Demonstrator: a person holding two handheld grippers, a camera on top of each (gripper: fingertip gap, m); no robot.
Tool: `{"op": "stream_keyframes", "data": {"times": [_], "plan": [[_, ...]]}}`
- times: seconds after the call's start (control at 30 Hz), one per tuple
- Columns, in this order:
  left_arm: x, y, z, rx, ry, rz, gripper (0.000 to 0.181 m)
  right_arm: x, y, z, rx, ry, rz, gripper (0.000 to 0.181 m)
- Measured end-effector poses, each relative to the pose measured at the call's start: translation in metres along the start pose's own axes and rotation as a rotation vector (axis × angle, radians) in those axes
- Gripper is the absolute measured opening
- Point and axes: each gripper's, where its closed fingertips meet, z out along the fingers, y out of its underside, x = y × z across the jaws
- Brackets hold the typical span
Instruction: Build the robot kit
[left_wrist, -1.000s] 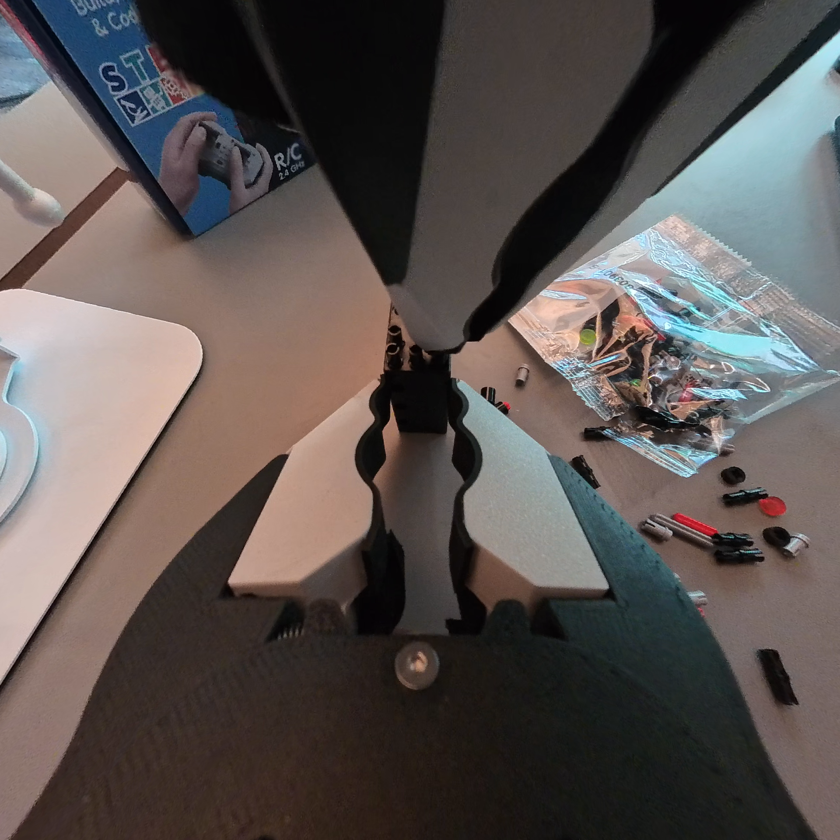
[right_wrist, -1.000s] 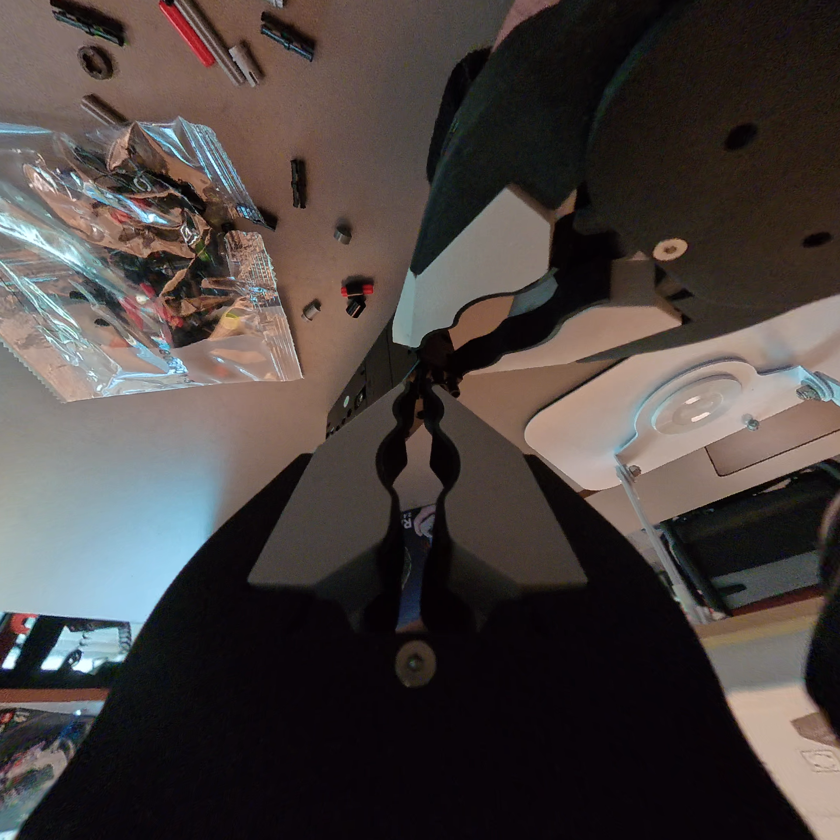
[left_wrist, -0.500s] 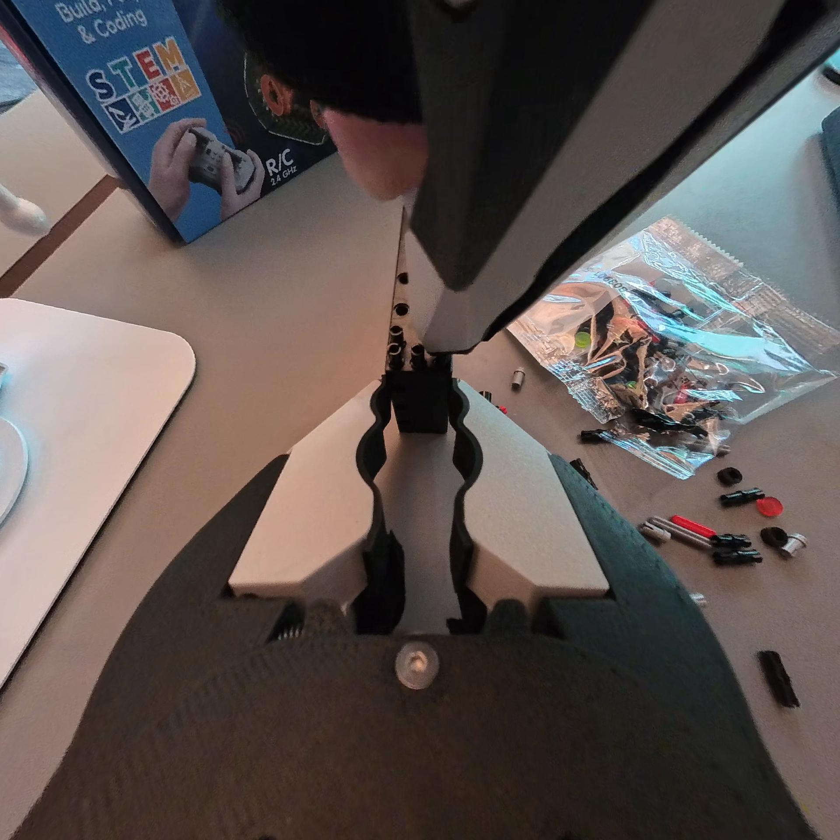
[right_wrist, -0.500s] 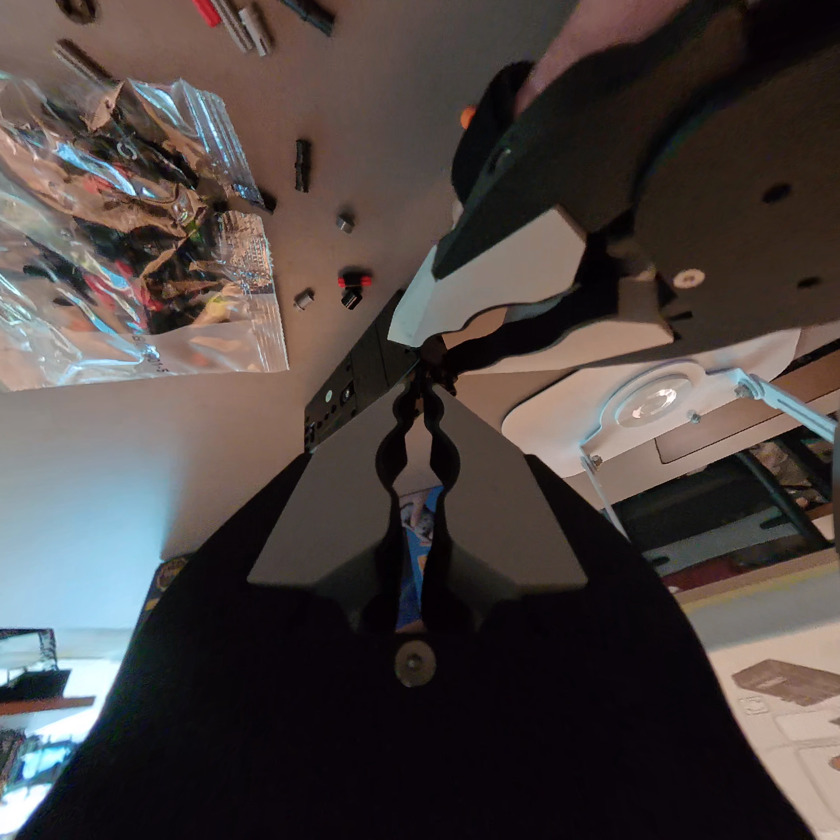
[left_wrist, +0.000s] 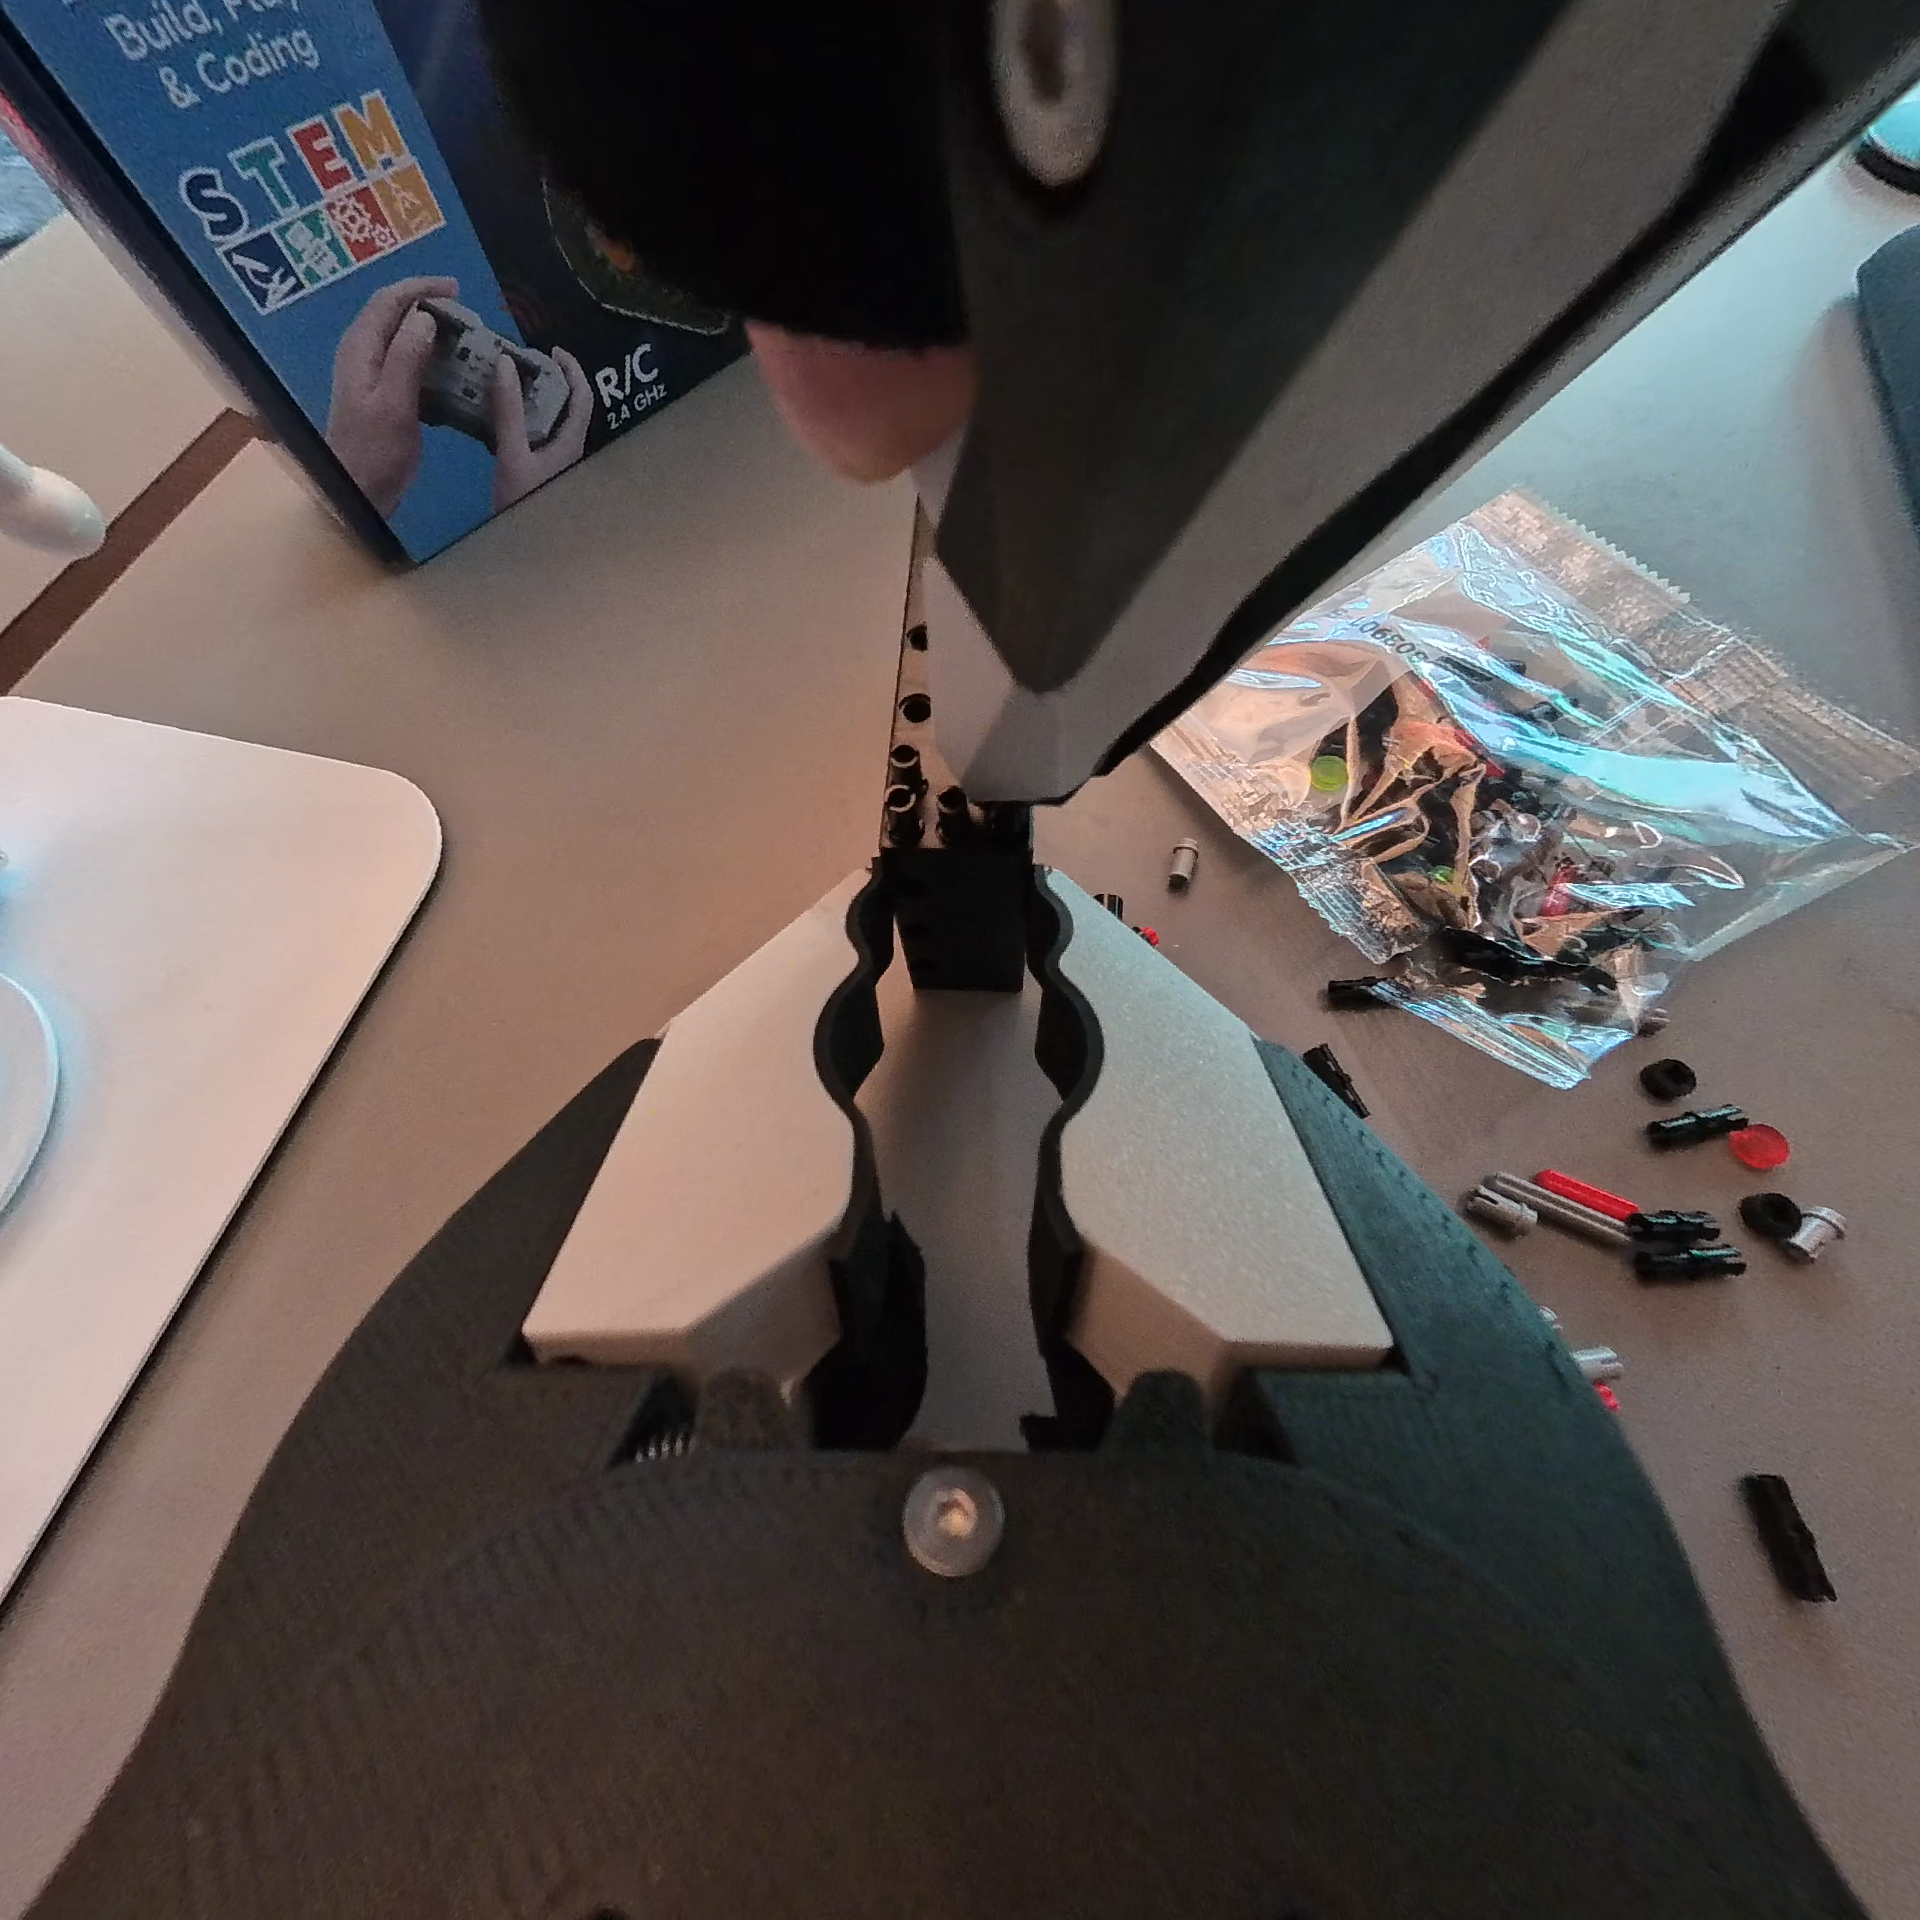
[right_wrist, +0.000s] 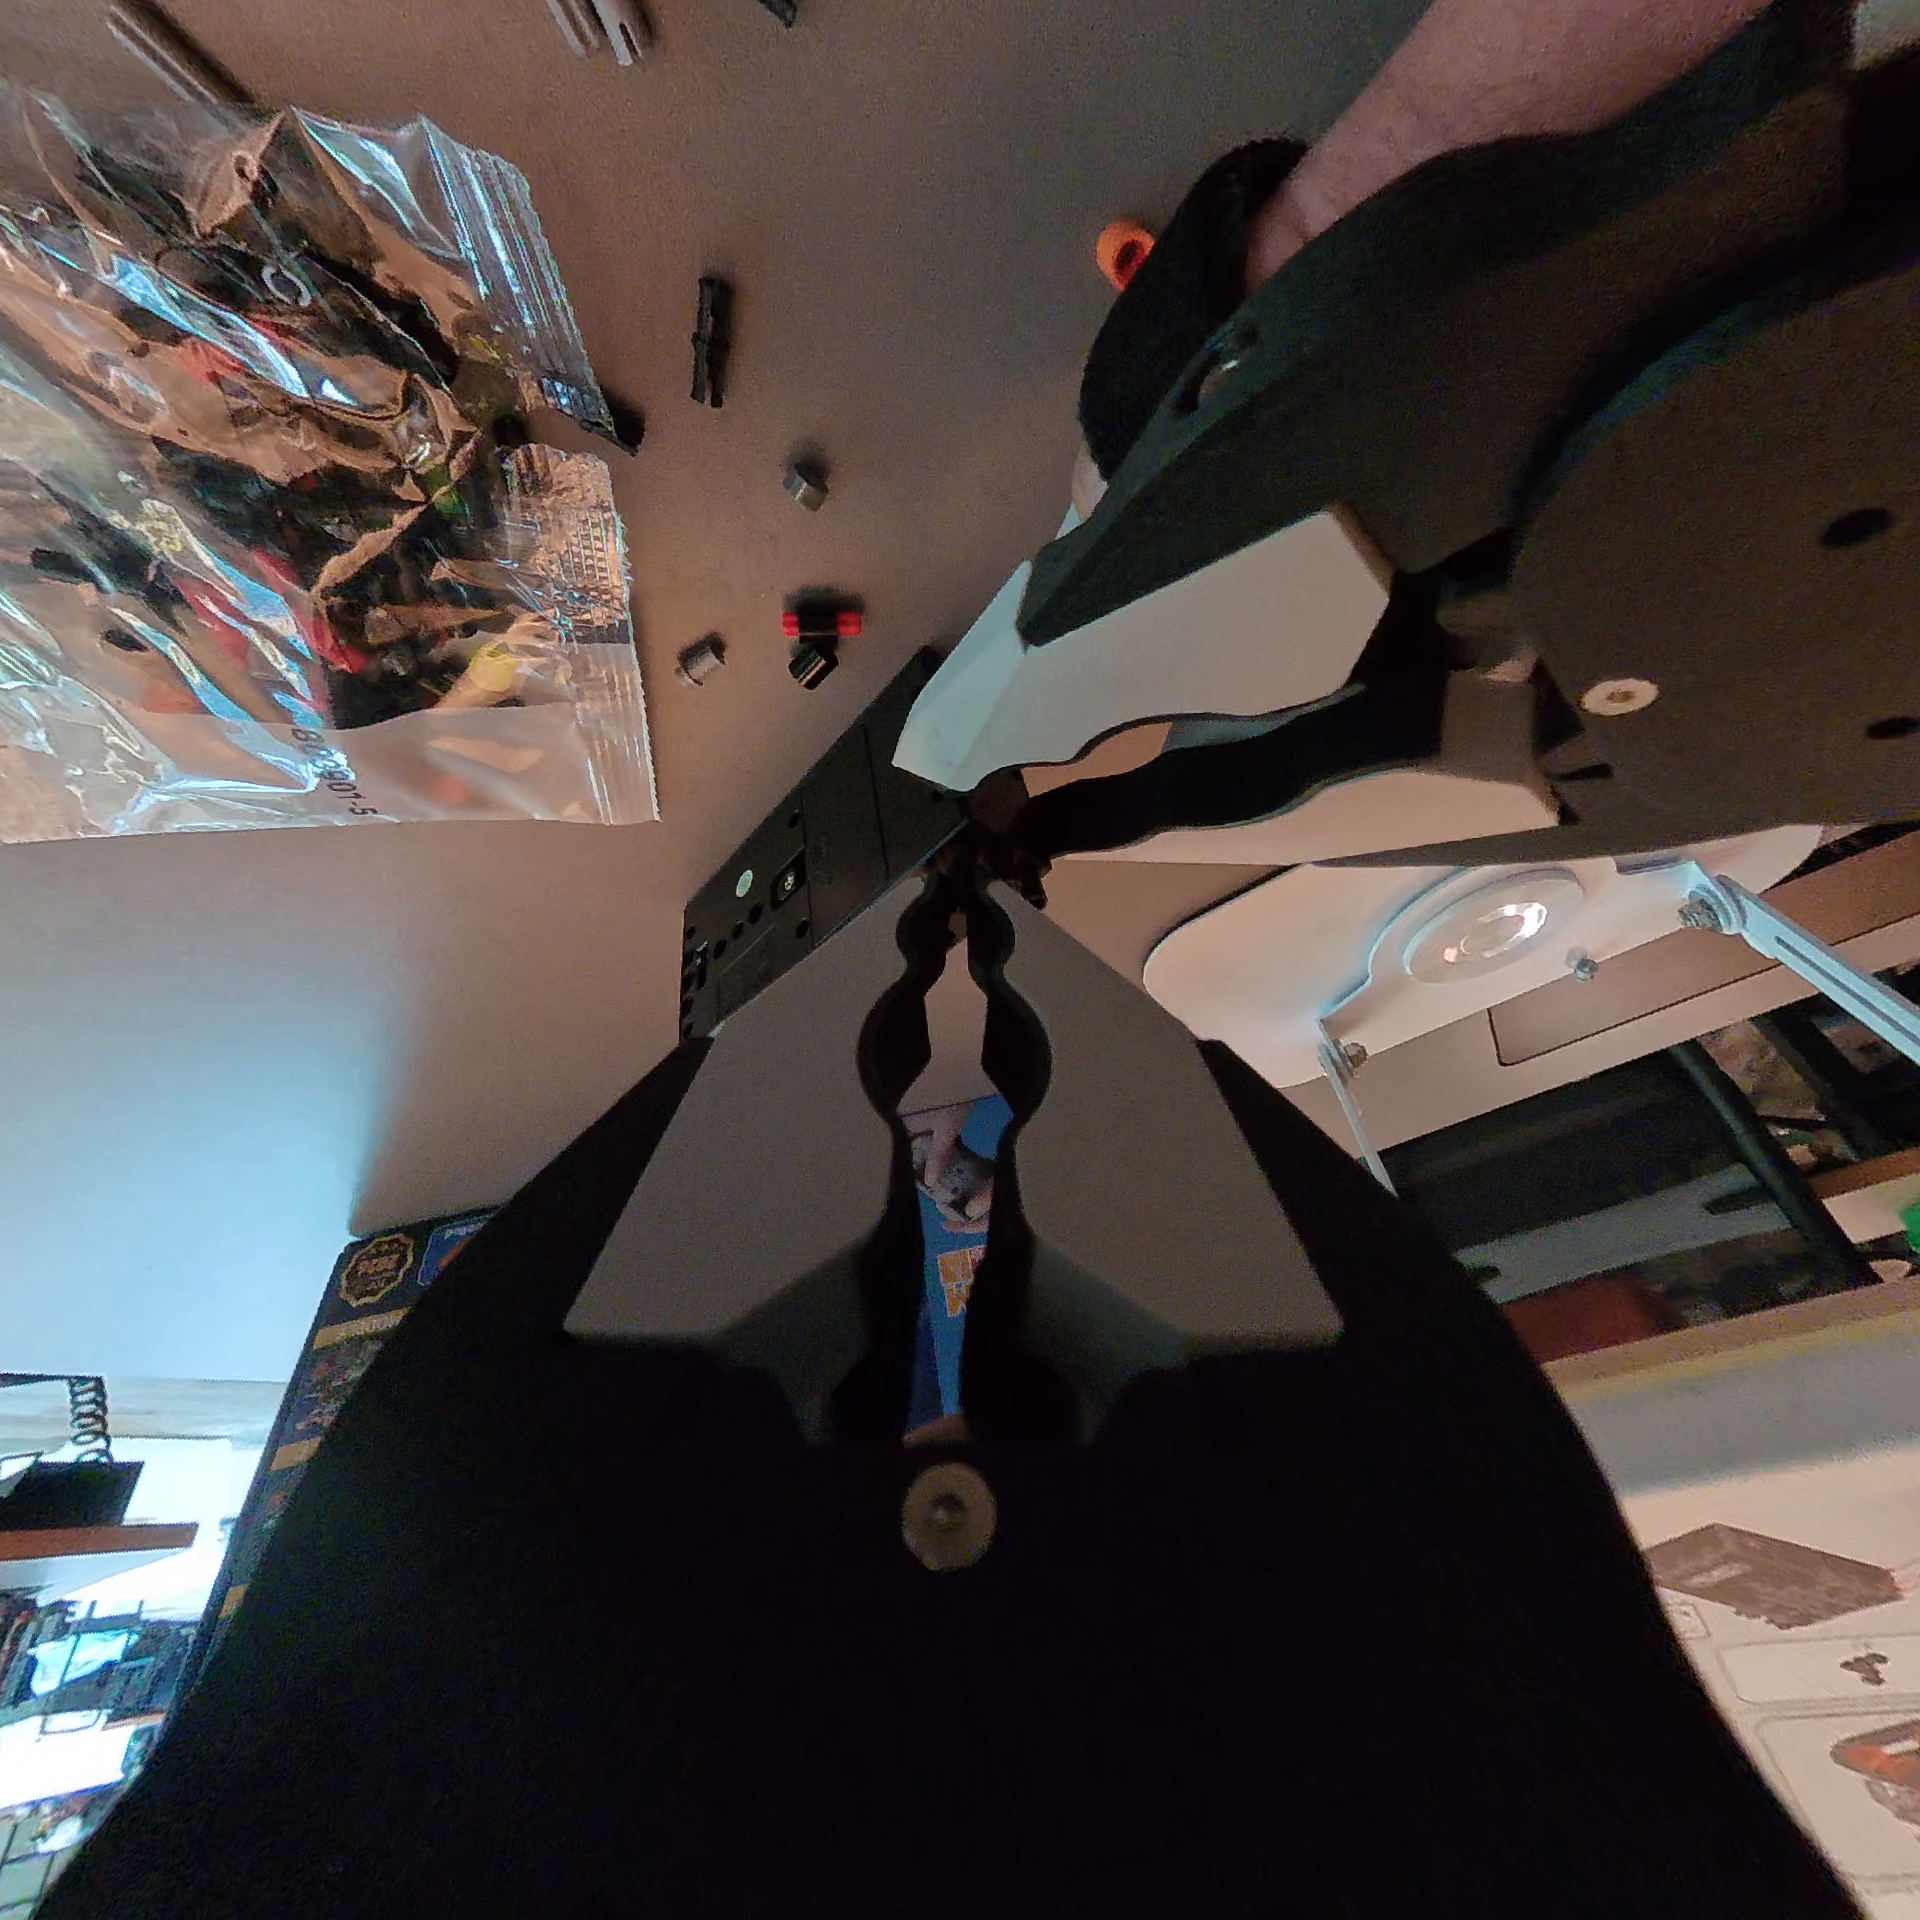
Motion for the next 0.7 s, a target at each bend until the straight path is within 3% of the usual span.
{"op": "stream_keyframes", "data": {"times": [0.23,0.5,0.7], "plan": [[0.0003,-0.0013,0.0018,0.000,-0.013,0.012,0.023,-0.0014,0.0013,-0.0009,0.068,0.079,0.036,0.000],[0.0060,-0.0036,0.0048,-0.022,-0.013,0.029,0.023,-0.0069,0.0006,-0.0033,0.014,0.233,-0.099,0.002],[0.0057,-0.0035,0.0046,-0.023,-0.005,0.025,0.023,-0.0057,0.0004,-0.0033,-0.006,0.255,-0.153,0.001]]}}
